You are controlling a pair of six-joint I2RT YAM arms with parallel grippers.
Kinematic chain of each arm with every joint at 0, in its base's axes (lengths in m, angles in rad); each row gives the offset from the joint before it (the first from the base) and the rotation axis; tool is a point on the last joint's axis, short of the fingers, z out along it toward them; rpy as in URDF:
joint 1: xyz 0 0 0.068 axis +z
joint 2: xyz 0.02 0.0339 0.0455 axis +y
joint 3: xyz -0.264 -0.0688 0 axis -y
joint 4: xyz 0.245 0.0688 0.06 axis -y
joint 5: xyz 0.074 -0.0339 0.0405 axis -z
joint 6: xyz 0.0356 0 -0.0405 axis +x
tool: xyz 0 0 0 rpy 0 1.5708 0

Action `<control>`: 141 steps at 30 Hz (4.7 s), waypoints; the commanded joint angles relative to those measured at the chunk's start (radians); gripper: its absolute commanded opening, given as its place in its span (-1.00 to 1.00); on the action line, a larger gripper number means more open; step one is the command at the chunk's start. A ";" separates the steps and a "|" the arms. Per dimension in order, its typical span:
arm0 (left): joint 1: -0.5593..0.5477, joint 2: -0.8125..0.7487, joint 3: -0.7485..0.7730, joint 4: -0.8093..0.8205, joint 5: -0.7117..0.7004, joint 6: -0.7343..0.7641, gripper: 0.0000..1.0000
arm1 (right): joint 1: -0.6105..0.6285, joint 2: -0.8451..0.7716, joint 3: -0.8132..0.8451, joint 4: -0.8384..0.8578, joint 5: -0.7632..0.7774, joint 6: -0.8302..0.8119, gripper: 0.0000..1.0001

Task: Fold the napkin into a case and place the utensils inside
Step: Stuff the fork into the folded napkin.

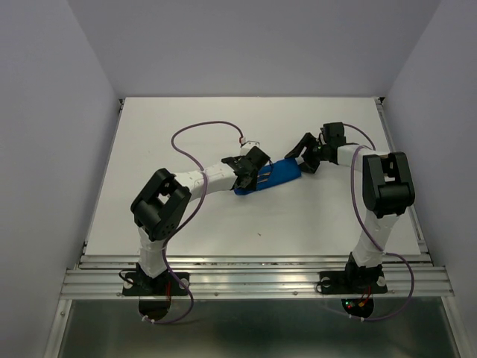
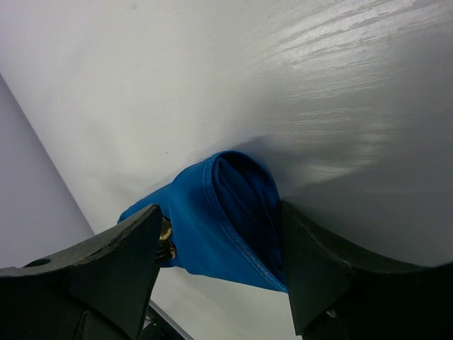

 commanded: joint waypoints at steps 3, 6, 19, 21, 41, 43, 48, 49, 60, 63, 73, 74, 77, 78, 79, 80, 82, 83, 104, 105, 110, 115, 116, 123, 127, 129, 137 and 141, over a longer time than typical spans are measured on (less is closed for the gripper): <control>-0.019 -0.091 0.020 -0.015 -0.093 -0.028 -0.04 | 0.012 0.006 -0.002 0.022 -0.013 0.006 0.42; -0.025 -0.106 0.027 -0.013 -0.098 -0.028 -0.04 | 0.012 0.006 -0.002 0.023 -0.013 0.007 0.42; -0.037 -0.042 0.044 -0.038 -0.101 -0.034 -0.04 | 0.012 0.006 -0.002 0.022 -0.016 0.004 0.42; -0.037 -0.040 0.028 -0.026 -0.103 -0.039 -0.04 | 0.012 0.007 0.000 0.022 -0.016 0.004 0.42; -0.020 -0.022 -0.032 0.017 -0.104 -0.063 -0.04 | 0.021 0.021 0.009 0.022 -0.024 0.001 0.42; -0.020 -0.013 -0.024 0.017 -0.097 -0.060 -0.05 | 0.021 0.019 0.009 0.022 -0.024 0.001 0.42; -0.020 -0.008 -0.006 0.033 -0.077 -0.039 -0.05 | 0.021 0.021 0.007 0.020 -0.021 0.000 0.42; -0.020 -0.005 -0.001 0.033 -0.074 -0.034 -0.05 | 0.021 0.021 0.007 0.020 -0.021 0.000 0.42; -0.028 0.064 0.085 0.014 -0.026 0.000 -0.07 | 0.021 0.019 0.010 0.019 -0.026 -0.003 0.42; -0.028 0.064 0.103 0.016 -0.026 0.003 -0.07 | 0.021 0.019 0.010 0.019 -0.027 -0.003 0.42; -0.028 0.084 0.149 0.007 -0.009 0.020 -0.07 | 0.021 0.016 0.010 0.019 -0.027 -0.002 0.42; -0.028 0.084 0.151 0.004 -0.008 0.020 -0.07 | 0.021 0.016 0.009 0.019 -0.026 -0.002 0.42; -0.028 0.085 0.146 -0.003 -0.005 0.020 -0.07 | 0.021 0.018 0.007 0.019 -0.027 -0.002 0.42; -0.028 0.084 0.143 -0.003 -0.003 0.020 -0.07 | 0.021 0.018 0.007 0.019 -0.026 0.000 0.42; -0.028 0.084 0.140 -0.004 -0.003 0.020 -0.07 | 0.021 0.018 0.007 0.019 -0.023 0.000 0.42; -0.028 0.082 0.134 -0.009 -0.002 0.020 -0.05 | 0.021 0.019 0.007 0.019 -0.023 0.000 0.42; -0.028 0.079 0.126 -0.010 -0.002 0.020 0.04 | 0.021 0.019 0.007 0.019 -0.021 -0.003 0.42; -0.028 0.075 0.120 -0.012 -0.002 0.018 0.07 | 0.021 0.019 0.007 0.017 -0.016 -0.003 0.42; -0.031 -0.145 0.039 -0.012 -0.063 0.012 0.17 | 0.021 -0.188 0.042 -0.127 0.272 -0.085 0.47; -0.028 -0.133 0.050 -0.004 -0.057 0.024 0.17 | 0.021 -0.191 0.044 -0.129 0.266 -0.085 0.47; -0.011 -0.059 0.103 0.014 -0.040 0.038 0.15 | 0.021 -0.198 0.030 -0.135 0.243 -0.100 0.46; 0.030 -0.051 0.070 0.045 0.006 0.027 0.14 | 0.021 -0.218 -0.010 -0.138 0.251 -0.118 0.47; 0.035 -0.051 0.062 0.056 0.009 0.026 0.14 | 0.021 -0.220 -0.016 -0.136 0.252 -0.117 0.47; 0.063 -0.037 0.016 0.123 0.078 0.034 0.14 | 0.021 -0.212 -0.016 -0.135 0.247 -0.118 0.47; 0.076 -0.017 0.016 0.152 0.162 0.015 0.12 | 0.021 -0.205 -0.010 -0.136 0.238 -0.118 0.47; 0.076 -0.005 0.022 0.149 0.167 0.008 0.12 | 0.021 -0.205 -0.011 -0.136 0.238 -0.118 0.47; 0.075 0.022 0.040 0.103 0.129 -0.005 0.13 | 0.021 -0.198 -0.016 -0.136 0.229 -0.120 0.47; 0.076 0.033 0.037 0.122 0.126 -0.002 0.15 | 0.021 -0.195 -0.014 -0.136 0.224 -0.117 0.47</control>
